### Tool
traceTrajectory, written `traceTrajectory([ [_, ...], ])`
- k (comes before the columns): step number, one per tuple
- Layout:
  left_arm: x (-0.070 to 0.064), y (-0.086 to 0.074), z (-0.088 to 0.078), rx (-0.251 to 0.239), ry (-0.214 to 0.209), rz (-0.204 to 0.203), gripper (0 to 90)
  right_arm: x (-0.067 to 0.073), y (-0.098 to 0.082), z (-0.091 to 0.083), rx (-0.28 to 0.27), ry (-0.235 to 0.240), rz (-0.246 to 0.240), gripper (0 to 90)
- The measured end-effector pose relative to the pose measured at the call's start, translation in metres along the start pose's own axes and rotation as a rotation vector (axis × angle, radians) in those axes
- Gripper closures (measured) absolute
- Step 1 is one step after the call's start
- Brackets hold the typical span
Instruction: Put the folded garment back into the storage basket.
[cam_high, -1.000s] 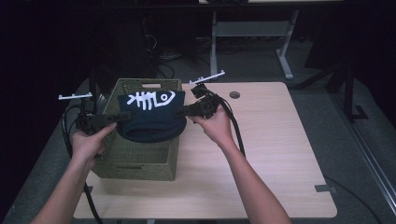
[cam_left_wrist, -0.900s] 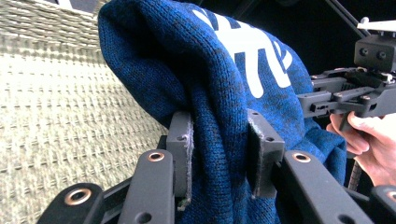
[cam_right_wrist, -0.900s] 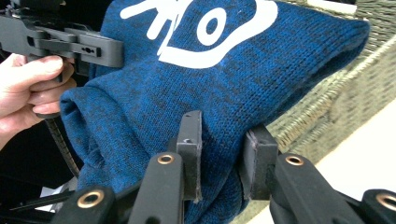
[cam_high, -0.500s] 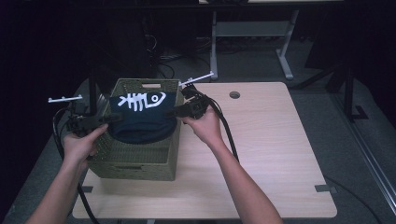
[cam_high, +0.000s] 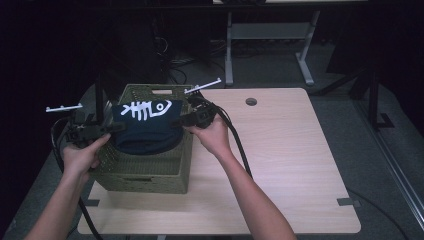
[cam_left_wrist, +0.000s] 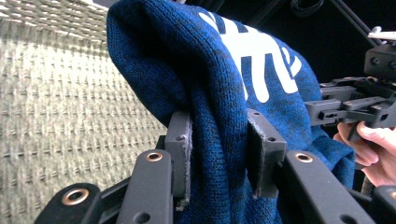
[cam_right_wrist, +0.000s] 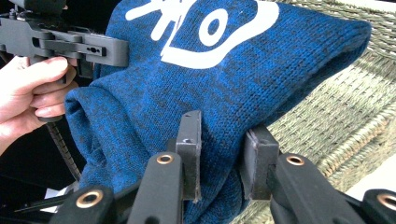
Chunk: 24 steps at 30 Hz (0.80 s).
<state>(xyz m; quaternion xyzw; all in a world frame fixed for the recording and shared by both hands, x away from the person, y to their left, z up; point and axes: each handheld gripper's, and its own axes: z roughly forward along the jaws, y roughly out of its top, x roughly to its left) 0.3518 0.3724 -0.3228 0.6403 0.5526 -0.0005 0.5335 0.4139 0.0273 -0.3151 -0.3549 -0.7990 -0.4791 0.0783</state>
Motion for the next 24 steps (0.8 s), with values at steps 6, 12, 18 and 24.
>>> traceTrajectory([
  [6,0.007,-0.002,-0.001,0.003,0.017,-0.008,65.7,0.000,-0.001,0.009,0.010,0.000,0.003,71.5],
  [12,0.013,-0.004,-0.001,0.009,0.035,-0.014,65.6,0.000,-0.001,0.017,0.022,-0.007,-0.002,71.3],
  [18,0.019,-0.007,-0.001,0.019,0.055,-0.022,65.7,0.000,-0.002,0.026,0.036,-0.010,0.002,71.0],
  [24,0.024,-0.008,0.000,0.032,0.075,-0.021,65.6,0.000,-0.004,0.035,0.059,-0.024,-0.003,70.9],
])
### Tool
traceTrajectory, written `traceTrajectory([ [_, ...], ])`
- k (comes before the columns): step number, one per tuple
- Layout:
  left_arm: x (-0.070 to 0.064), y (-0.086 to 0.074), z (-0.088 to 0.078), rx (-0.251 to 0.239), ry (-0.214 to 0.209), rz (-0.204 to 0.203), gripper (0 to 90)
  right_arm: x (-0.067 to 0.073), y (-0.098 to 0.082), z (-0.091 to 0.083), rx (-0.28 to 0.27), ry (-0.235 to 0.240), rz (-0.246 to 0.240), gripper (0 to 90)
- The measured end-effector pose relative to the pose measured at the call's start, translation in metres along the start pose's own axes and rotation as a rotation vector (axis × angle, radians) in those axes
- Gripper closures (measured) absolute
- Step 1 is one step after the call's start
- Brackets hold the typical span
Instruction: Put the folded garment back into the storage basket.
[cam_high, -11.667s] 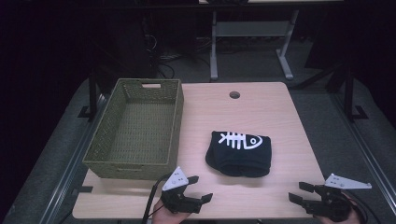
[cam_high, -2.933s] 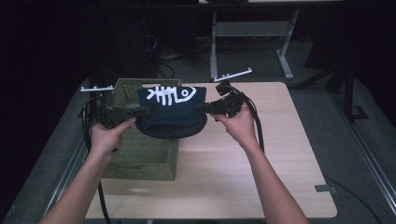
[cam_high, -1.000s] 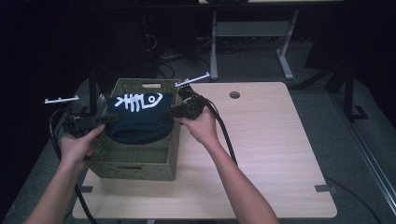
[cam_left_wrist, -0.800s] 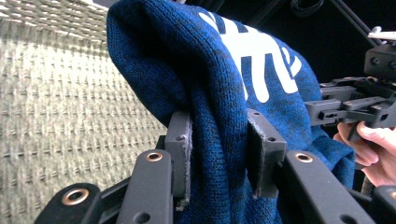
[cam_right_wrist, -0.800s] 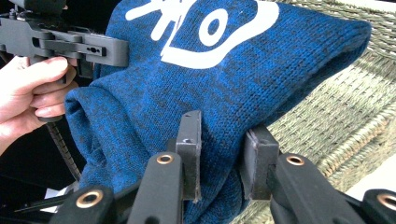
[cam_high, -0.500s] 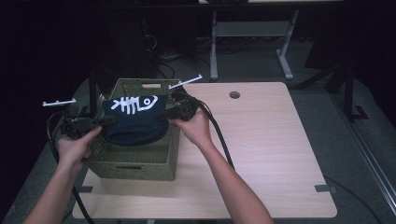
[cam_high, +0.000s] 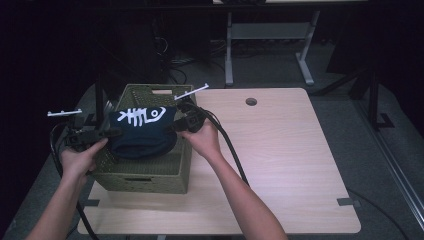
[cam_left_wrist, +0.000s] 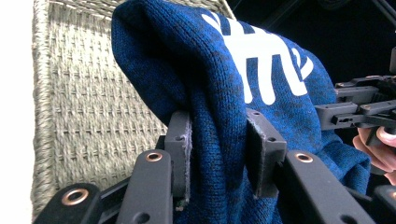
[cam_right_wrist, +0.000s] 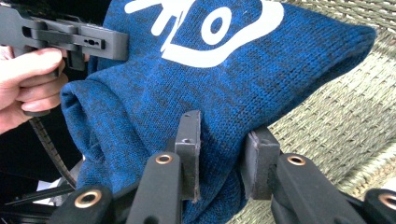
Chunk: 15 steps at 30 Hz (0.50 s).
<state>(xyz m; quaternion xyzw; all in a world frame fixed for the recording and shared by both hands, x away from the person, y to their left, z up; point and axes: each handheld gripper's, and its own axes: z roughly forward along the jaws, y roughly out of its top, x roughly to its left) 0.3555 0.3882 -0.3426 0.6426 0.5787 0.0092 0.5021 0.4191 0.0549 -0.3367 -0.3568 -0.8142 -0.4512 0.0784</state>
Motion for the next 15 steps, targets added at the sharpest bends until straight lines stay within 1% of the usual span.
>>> traceTrajectory([
  [1,0.000,0.000,0.001,0.001,0.006,-0.005,65.6,0.000,0.000,0.001,0.000,-0.001,0.002,70.9],
  [3,0.001,0.000,0.002,0.012,0.021,0.006,65.6,0.000,-0.001,0.003,0.004,-0.004,0.002,70.9],
  [7,0.005,-0.001,0.005,0.024,0.033,0.000,65.6,-0.001,-0.002,0.009,0.019,-0.018,0.001,70.6],
  [10,0.007,-0.002,0.007,0.039,0.047,0.002,65.6,-0.002,-0.004,0.012,0.028,-0.022,0.001,70.6],
  [12,0.008,-0.003,0.008,0.041,0.050,0.007,65.6,-0.002,-0.005,0.015,0.032,-0.025,0.000,70.4],
  [13,0.008,-0.003,0.009,0.049,0.057,0.016,65.6,-0.003,-0.006,0.015,0.037,-0.029,-0.001,70.4],
  [15,0.007,-0.003,0.010,0.052,0.066,0.020,65.2,-0.003,-0.007,0.017,0.044,-0.035,0.001,70.3],
])
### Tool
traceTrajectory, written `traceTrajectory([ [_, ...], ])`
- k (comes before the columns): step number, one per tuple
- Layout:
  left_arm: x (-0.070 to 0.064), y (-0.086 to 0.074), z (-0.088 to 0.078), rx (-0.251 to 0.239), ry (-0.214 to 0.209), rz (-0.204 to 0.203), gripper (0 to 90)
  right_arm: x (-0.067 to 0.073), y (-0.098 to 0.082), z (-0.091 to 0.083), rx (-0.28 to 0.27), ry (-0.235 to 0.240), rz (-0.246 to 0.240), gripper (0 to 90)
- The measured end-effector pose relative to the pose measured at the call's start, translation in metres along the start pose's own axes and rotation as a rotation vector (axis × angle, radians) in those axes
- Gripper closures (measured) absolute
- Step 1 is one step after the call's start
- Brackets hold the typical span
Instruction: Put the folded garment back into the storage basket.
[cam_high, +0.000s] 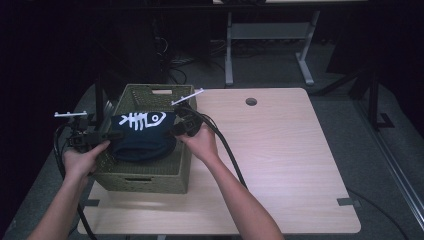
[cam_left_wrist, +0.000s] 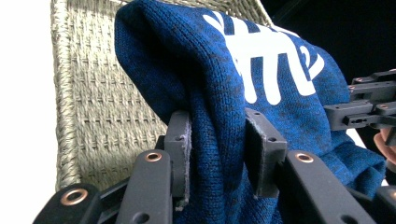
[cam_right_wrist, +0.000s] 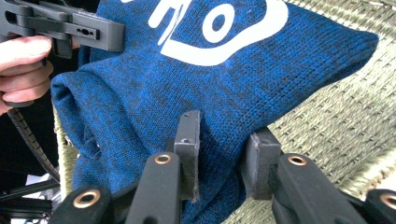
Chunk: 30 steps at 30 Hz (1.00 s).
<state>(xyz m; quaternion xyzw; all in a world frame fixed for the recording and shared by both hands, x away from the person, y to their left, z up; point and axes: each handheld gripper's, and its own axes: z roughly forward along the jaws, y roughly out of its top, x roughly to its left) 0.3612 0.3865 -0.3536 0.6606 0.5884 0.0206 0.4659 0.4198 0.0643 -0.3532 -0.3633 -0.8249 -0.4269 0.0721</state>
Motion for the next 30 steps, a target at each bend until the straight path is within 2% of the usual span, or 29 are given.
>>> traceTrajectory([
  [5,-0.001,0.001,0.003,0.003,0.016,0.009,64.6,0.000,-0.001,0.001,0.006,-0.011,-0.009,69.3],
  [6,-0.001,0.001,0.004,0.004,0.032,0.015,63.8,0.000,-0.001,0.001,0.006,-0.017,-0.011,67.9],
  [7,-0.001,0.002,0.005,0.001,0.070,0.024,61.2,0.000,-0.001,0.001,0.011,-0.026,-0.017,64.1],
  [8,-0.001,0.003,0.005,-0.005,0.087,0.022,55.3,0.000,0.000,0.000,0.013,-0.048,-0.032,56.9],
  [9,0.000,0.004,0.004,-0.016,0.092,0.024,55.0,0.001,0.000,-0.001,0.013,-0.073,-0.042,52.2],
  [10,0.001,0.005,0.003,-0.018,0.108,0.027,55.2,0.002,0.001,-0.002,0.006,-0.098,-0.049,50.5],
  [11,0.002,0.006,0.003,-0.030,0.116,0.025,55.1,0.002,0.001,-0.004,0.004,-0.097,-0.046,50.3],
  [13,0.003,0.008,0.001,-0.041,0.099,0.009,55.0,0.001,0.003,-0.008,-0.003,-0.093,-0.052,49.8],
  [15,0.002,0.008,-0.001,-0.055,0.073,0.009,55.4,0.000,0.004,-0.015,-0.025,-0.073,-0.044,49.7],
  [19,-0.003,0.007,-0.001,-0.067,0.052,0.021,55.6,-0.003,0.004,-0.024,-0.042,-0.051,-0.025,50.1],
  [24,-0.014,0.007,0.001,-0.083,-0.007,0.031,55.8,-0.006,0.001,-0.037,-0.058,-0.014,-0.018,51.0],
  [26,-0.022,0.009,0.003,-0.082,-0.019,0.048,55.8,-0.008,0.000,-0.042,-0.074,0.001,-0.013,51.2],
  [30,-0.030,0.010,0.003,-0.091,-0.042,0.056,55.8,-0.012,-0.005,-0.054,-0.091,0.026,-0.001,50.9],
])
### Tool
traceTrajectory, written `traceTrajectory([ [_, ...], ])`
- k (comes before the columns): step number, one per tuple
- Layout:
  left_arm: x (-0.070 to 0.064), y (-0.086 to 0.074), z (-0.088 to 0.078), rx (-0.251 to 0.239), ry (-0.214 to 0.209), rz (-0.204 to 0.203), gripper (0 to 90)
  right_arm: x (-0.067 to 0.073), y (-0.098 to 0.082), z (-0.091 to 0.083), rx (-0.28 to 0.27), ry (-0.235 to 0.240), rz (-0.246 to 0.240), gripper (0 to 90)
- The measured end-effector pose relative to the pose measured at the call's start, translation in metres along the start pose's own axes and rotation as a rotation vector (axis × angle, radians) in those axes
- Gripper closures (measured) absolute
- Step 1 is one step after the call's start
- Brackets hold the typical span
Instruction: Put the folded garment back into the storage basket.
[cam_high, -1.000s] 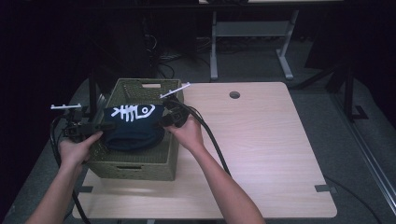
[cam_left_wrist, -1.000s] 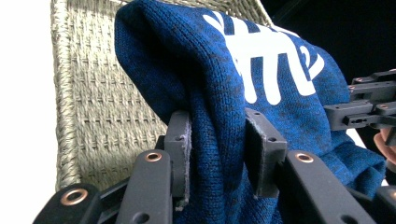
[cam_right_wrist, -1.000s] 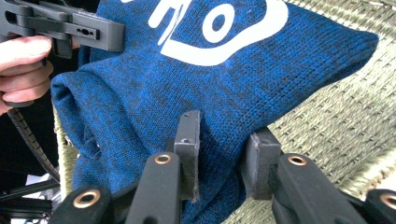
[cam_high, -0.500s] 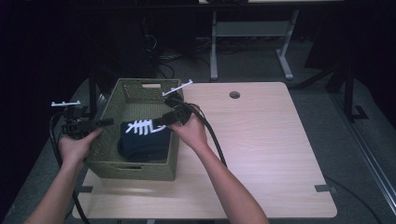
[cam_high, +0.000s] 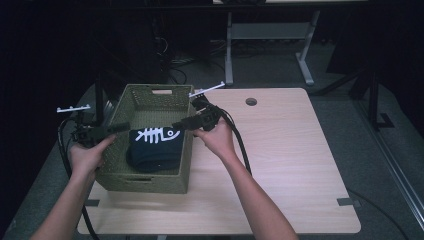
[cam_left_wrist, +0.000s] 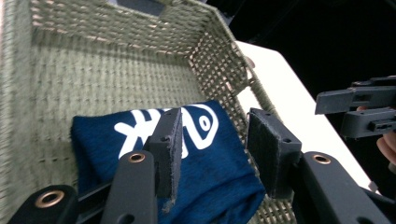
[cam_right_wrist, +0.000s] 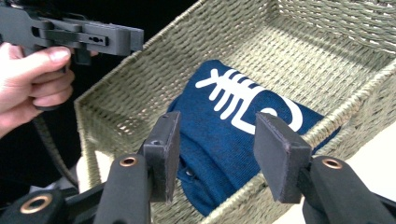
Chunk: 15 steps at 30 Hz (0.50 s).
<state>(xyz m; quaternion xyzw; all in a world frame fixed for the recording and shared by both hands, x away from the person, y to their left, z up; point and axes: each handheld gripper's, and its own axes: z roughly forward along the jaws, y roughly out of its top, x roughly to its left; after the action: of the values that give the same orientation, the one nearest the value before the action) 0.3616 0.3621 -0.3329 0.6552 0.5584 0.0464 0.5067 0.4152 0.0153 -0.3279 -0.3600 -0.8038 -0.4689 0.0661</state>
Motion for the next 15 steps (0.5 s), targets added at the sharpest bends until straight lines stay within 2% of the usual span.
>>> traceTrajectory([
  [15,-0.028,-0.002,0.015,-0.005,-0.068,0.020,53.2,-0.014,-0.014,-0.032,-0.044,0.021,0.003,48.8],
])
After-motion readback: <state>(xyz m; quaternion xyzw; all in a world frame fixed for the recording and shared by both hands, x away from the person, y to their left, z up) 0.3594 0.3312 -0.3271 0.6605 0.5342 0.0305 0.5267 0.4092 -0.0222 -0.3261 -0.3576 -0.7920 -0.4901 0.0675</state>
